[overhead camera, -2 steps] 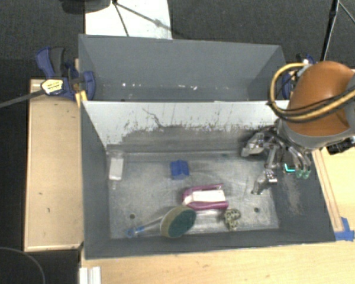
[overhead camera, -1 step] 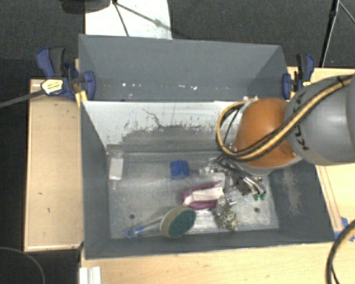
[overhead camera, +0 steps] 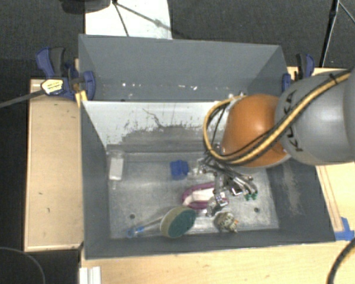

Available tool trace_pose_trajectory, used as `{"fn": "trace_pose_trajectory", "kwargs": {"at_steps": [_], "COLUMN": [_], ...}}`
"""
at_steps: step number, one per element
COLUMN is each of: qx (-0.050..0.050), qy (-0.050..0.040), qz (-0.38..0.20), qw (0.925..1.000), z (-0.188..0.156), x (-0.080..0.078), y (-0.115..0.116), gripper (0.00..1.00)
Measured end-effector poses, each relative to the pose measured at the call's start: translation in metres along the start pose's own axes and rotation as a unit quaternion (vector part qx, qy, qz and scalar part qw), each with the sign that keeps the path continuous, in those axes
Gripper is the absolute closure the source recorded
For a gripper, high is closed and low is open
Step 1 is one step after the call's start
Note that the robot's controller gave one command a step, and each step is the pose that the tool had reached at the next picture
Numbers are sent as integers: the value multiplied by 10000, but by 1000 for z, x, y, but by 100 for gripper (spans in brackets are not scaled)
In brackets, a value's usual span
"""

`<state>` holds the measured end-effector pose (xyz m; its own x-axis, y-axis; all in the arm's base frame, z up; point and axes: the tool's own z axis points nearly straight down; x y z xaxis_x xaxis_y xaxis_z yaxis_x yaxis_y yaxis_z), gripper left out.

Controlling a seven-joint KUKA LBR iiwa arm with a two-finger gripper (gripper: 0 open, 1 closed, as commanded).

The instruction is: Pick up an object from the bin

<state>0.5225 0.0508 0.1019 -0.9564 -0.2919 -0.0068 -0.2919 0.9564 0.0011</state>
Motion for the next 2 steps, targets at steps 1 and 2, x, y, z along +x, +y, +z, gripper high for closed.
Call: {"fn": "trace_pose_trajectory", "kwargs": {"at_steps": [1,2], "qx": [15,15], "qy": [0,-9], "qz": [-38,-270], "qw": [10000,9996], "z": [-10,29], "x": [6,1], "y": [-31,-15], "gripper": [0,0]}}
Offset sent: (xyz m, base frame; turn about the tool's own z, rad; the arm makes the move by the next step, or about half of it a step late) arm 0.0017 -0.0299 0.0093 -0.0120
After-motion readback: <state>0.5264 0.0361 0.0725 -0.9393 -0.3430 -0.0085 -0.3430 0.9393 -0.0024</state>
